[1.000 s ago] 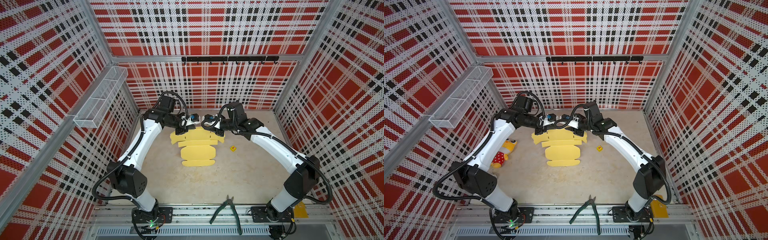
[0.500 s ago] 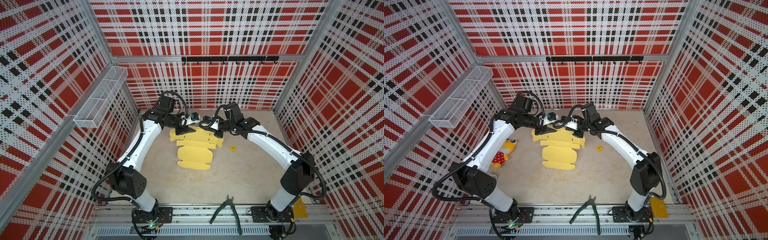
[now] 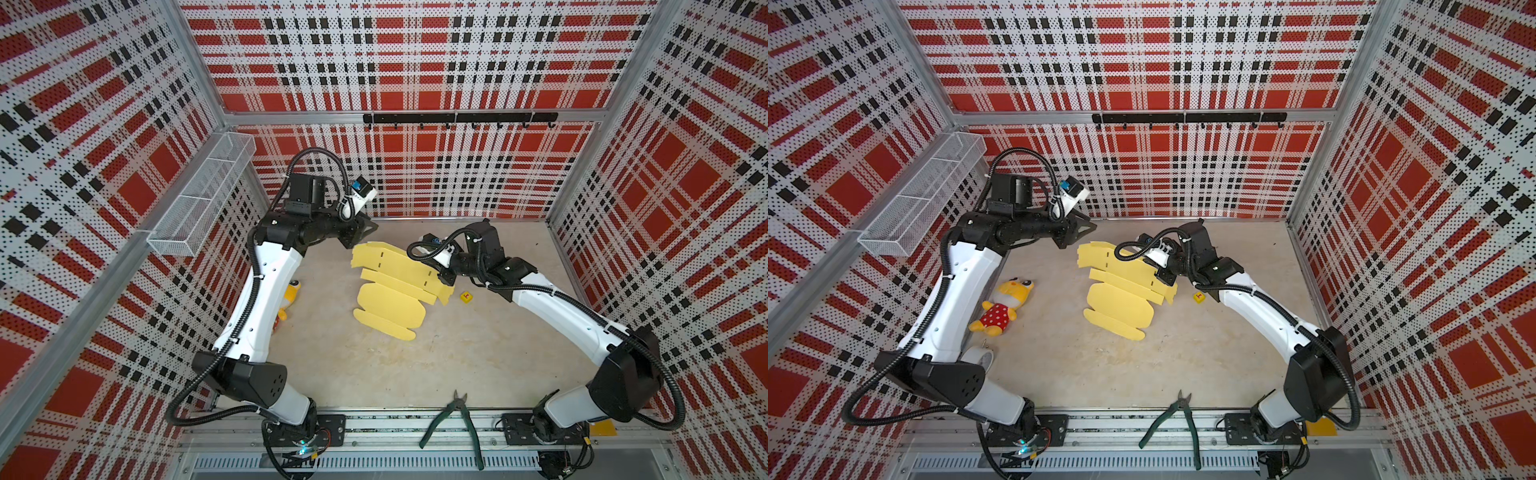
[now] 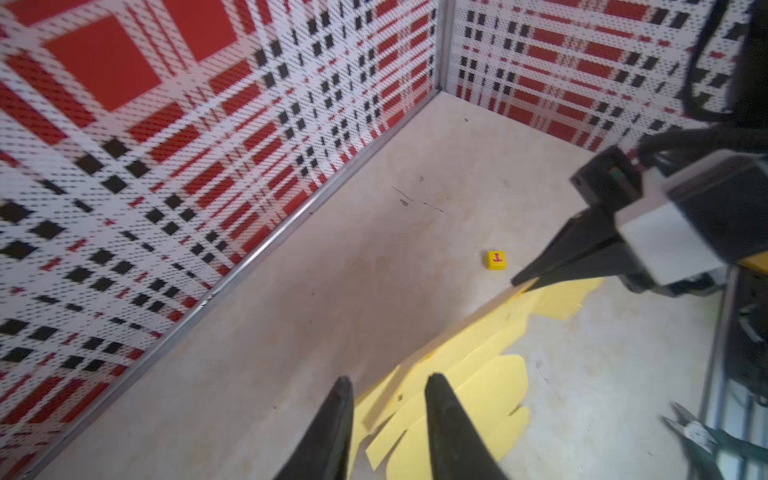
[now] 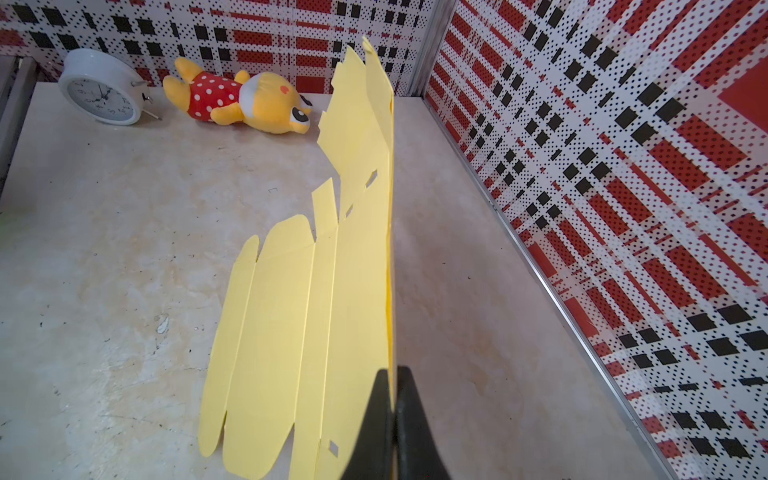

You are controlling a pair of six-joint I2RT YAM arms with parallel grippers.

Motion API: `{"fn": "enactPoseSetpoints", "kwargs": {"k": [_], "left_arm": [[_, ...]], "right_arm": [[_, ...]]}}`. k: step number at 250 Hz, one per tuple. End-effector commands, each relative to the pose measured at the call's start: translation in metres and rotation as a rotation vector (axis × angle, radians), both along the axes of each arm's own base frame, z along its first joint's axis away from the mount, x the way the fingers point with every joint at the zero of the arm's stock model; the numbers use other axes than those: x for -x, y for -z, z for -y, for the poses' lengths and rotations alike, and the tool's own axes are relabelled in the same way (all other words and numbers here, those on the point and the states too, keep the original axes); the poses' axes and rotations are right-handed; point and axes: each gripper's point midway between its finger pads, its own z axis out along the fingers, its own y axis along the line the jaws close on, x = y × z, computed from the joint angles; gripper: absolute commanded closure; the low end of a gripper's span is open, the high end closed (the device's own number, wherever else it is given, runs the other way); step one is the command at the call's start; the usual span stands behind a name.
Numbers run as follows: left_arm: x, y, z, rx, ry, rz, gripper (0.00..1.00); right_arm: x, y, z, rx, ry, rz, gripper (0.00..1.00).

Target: Fold the paper box

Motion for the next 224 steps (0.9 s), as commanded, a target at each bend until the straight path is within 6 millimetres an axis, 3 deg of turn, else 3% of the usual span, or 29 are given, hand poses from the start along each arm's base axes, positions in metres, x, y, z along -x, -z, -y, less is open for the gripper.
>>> {"fn": "enactPoseSetpoints", "kwargs": {"k": [1, 27, 82, 163, 224], "left_arm": [[-0.006, -0.004, -0.022, 0.074, -0.137, -0.051, 0.97], [-0.005, -0.002, -0.027, 0.132, -0.149, -0.09, 1.0], [0.003, 0.014, -0.006, 0.186, -0.079, -0.165, 1.0], [-0.005, 0.031, 0.008, 0.19, -0.088, -0.2, 1.0], [-0.012, 0.055, 0.018, 0.177, -0.102, -0.242, 1.0]], "right_arm": [[-0.001, -0.022, 0.007, -0.051, 0.049, 0.058, 0.99], [-0.006, -0.015, 0.013, -0.048, 0.11, 0.032, 0.99], [-0.007, -0.007, 0.011, -0.055, 0.147, 0.007, 1.0], [0.003, -0.016, -0.002, -0.043, 0.128, 0.048, 1.0], [0.002, -0.019, -0.009, -0.043, 0.13, 0.048, 1.0]]}}
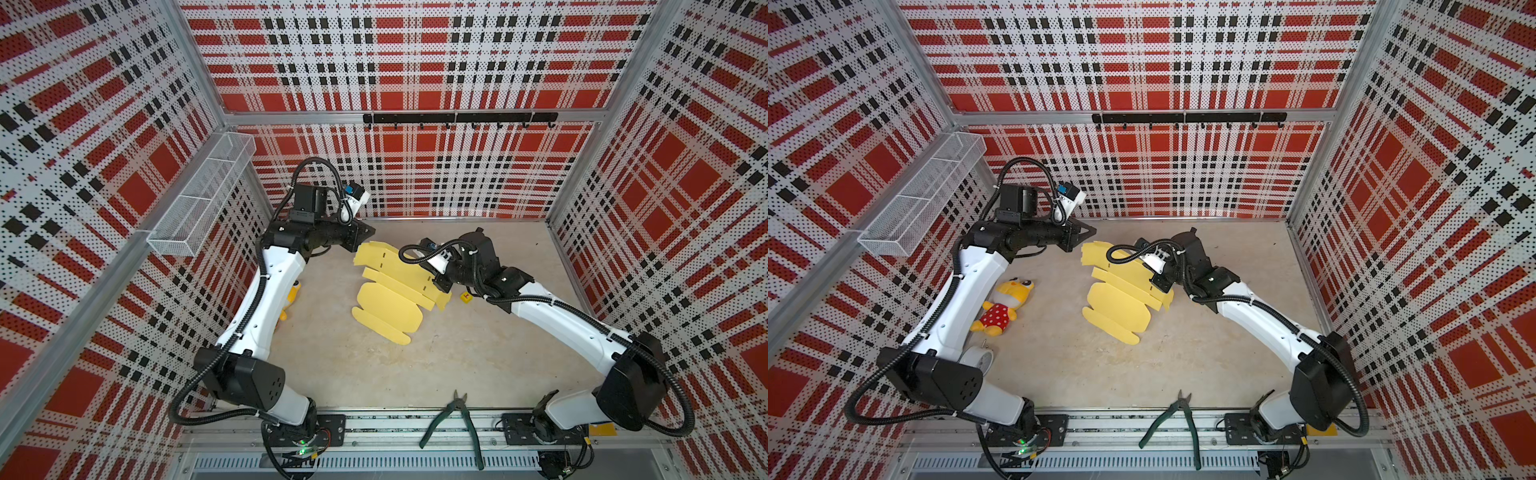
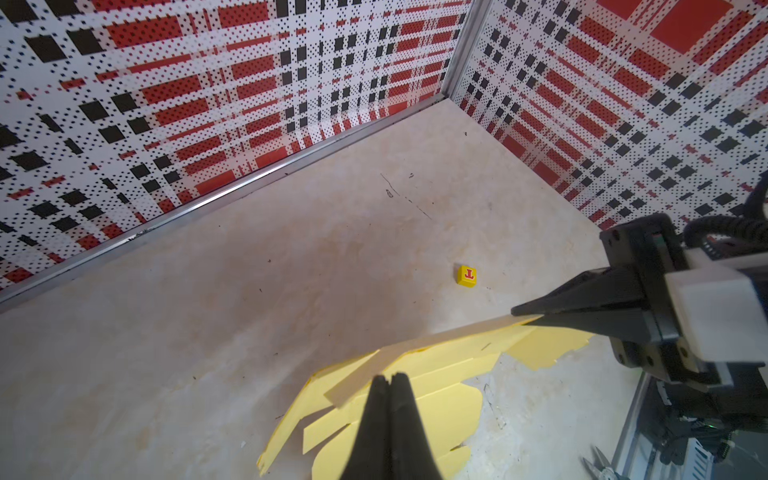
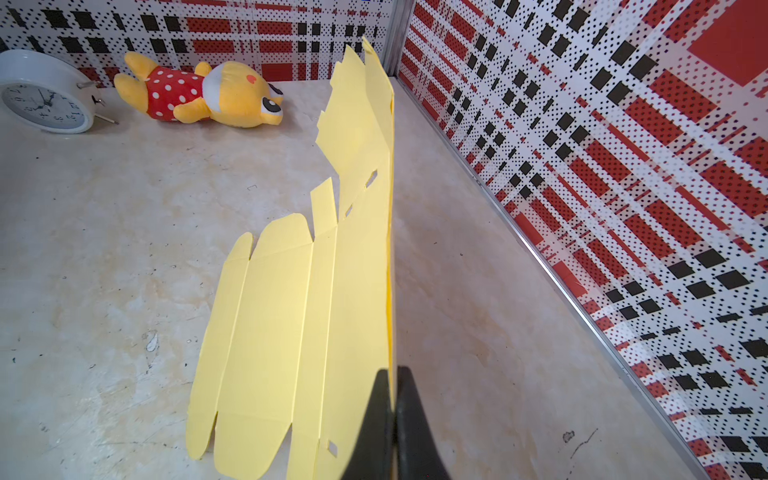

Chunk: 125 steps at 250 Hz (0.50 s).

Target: Fold the paper box

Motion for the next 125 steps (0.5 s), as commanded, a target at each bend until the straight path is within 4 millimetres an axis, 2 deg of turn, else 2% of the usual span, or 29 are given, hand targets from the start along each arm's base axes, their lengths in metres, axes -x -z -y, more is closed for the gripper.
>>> {"fn": "enactPoseSetpoints", "kwargs": {"k": [1, 53, 89, 125], "left_arm": [[-0.008, 0.015, 0.004, 0.006, -0.026, -0.034, 1.0], [-0.011, 0.041, 0.001, -0.021, -0.066, -0.074, 1.0], [-0.007, 0.043, 0.008, -0.006, -0.046, -0.085, 1.0], [-0.009, 0.051, 0.006, -0.021, -0.06, -0.094, 1.0]], "right_arm": [[-0.005, -0.029, -0.005, -0.049, 0.011, 0.071, 1.0], [-0.005, -0.039, -0.002, -0.083, 0.03, 0.087, 1.0], [-0.006, -0.041, -0.001, -0.089, 0.047, 0.088, 1.0], [-0.005, -0.044, 0.0, -0.1, 0.047, 0.092, 1.0]]}}
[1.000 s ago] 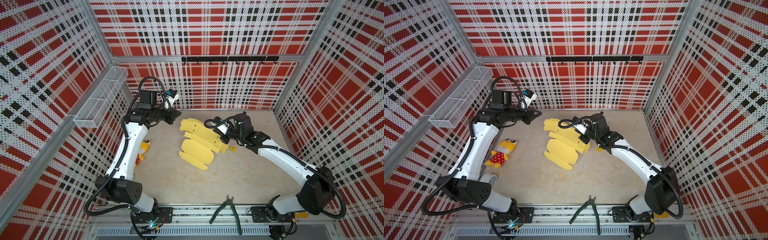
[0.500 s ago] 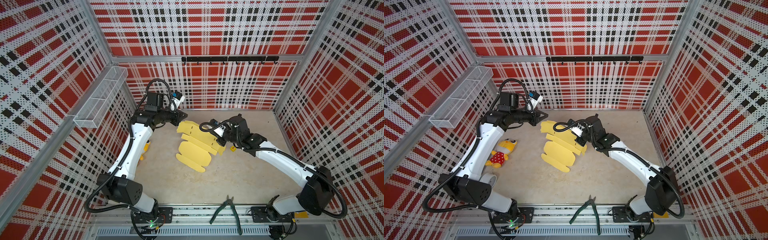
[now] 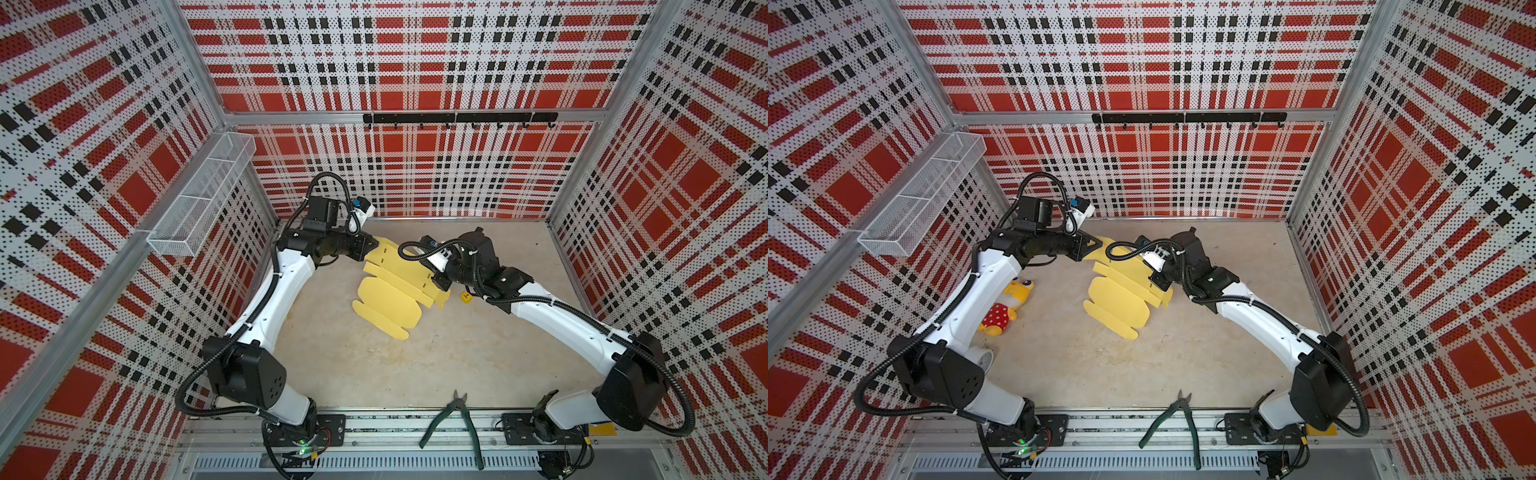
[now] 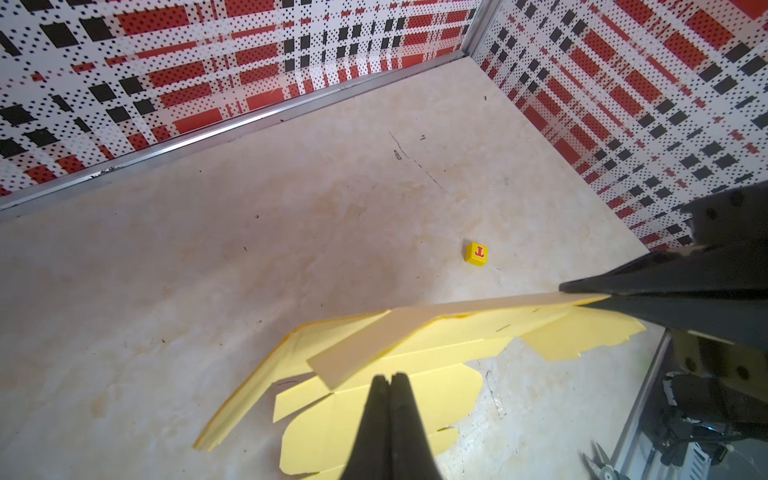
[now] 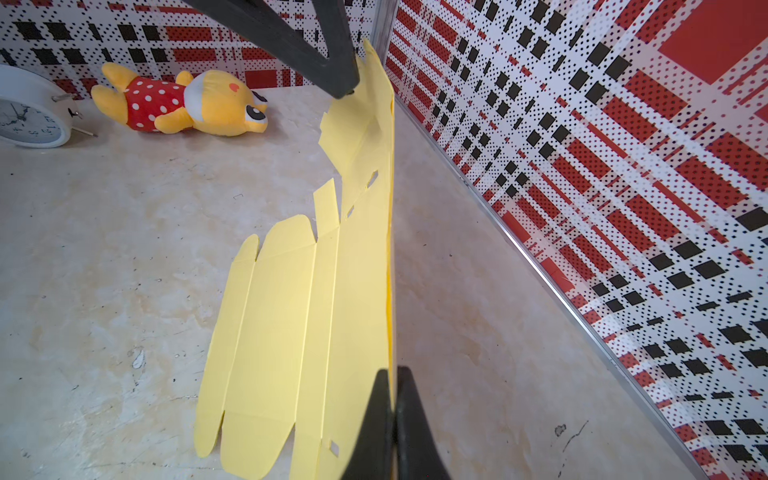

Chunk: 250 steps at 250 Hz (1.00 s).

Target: Fold the paper box

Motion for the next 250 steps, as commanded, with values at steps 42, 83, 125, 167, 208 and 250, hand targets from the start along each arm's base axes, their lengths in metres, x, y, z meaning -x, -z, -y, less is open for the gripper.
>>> {"fn": "enactPoseSetpoints", "kwargs": {"k": [42, 83, 125, 167, 208, 250], "left_arm": [[0.001, -0.031, 0.003, 0.077, -0.002, 0.027, 1.0], [-0.013, -0.061, -0.023, 0.014, -0.084, 0.121, 1.0], [-0.026, -0.043, -0.029, -0.01, -0.12, 0.103, 1.0], [-0.032, -0.02, -0.019, -0.026, -0.103, 0.066, 1.0], [-0.019, -0.011, -0.008, -0.016, -0.052, 0.038, 1.0], [-0.008, -0.02, -0.003, 0.029, -0.03, 0.032, 1.0]], "right_arm": [[0.001, -0.038, 0.001, -0.06, 0.009, 0.085, 1.0], [0.004, -0.032, 0.002, -0.039, -0.006, 0.087, 1.0], [0.012, -0.028, -0.007, -0.028, -0.061, 0.087, 1.0], [0.013, -0.027, -0.015, -0.03, -0.08, 0.075, 1.0], [0.002, -0.036, -0.009, -0.051, -0.008, 0.09, 1.0], [-0.001, -0.037, -0.012, -0.074, 0.009, 0.063, 1.0]]}}
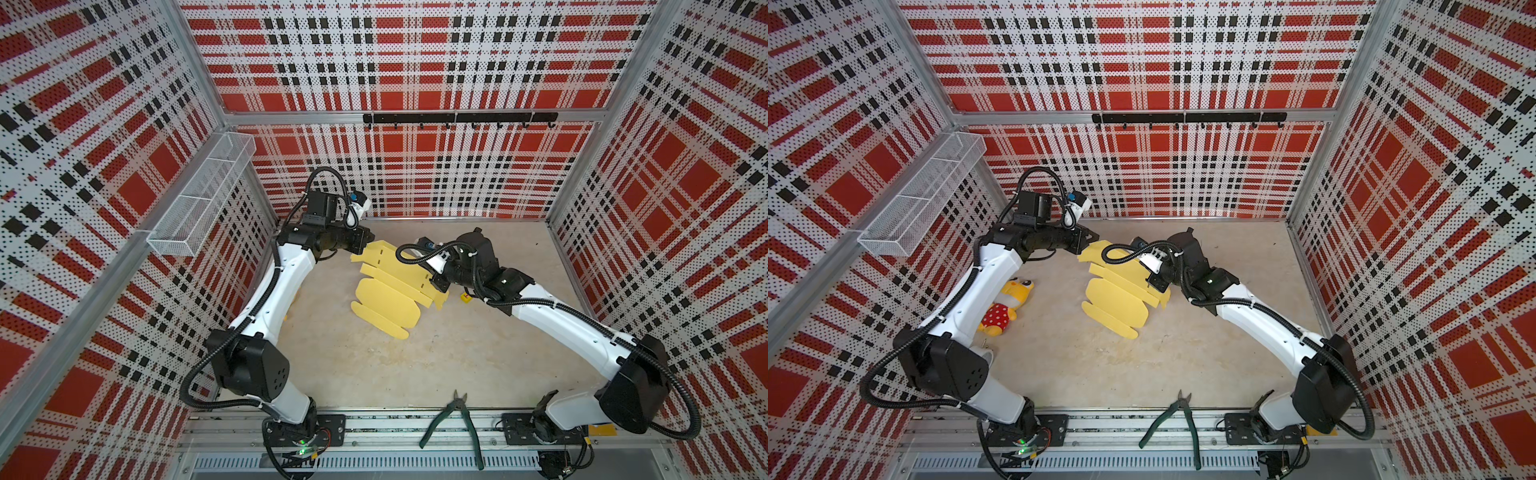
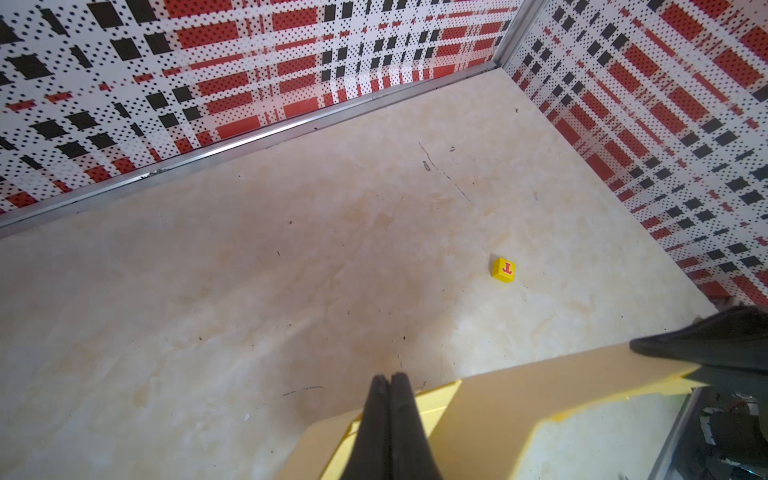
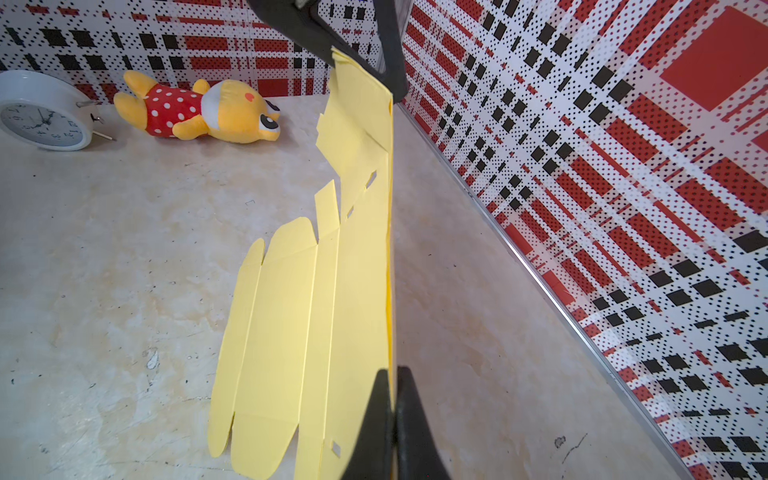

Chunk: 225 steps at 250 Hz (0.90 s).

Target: Fold the paper box

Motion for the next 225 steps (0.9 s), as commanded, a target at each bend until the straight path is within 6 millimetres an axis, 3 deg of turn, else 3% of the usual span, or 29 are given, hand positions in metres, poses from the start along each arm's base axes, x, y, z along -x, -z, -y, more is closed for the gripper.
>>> {"fn": "enactPoseSetpoints", "kwargs": {"k": [1, 46, 114, 173, 225], "left_arm": [[0.013, -0.017, 0.008, 0.047, 0.033, 0.022, 1.0], [0.017, -0.008, 0.014, 0.052, 0.046, 0.008, 1.0], [0.018, -0.001, 0.022, 0.097, 0.057, -0.016, 1.0], [0.015, -0.008, 0.022, 0.1, 0.047, 0.001, 1.0], [0.022, -0.008, 0.023, 0.125, 0.067, -0.012, 1.0]], "right_arm": [[-0.009, -0.026, -0.006, -0.071, 0.027, 0.045, 1.0], [-0.012, -0.029, -0.005, -0.107, 0.056, 0.034, 1.0], [-0.017, -0.013, -0.008, -0.119, 0.09, -0.016, 1.0], [-0.012, -0.006, -0.02, -0.104, 0.049, -0.033, 1.0], [-0.022, -0.009, -0.015, -0.099, 0.111, -0.028, 1.0]]}}
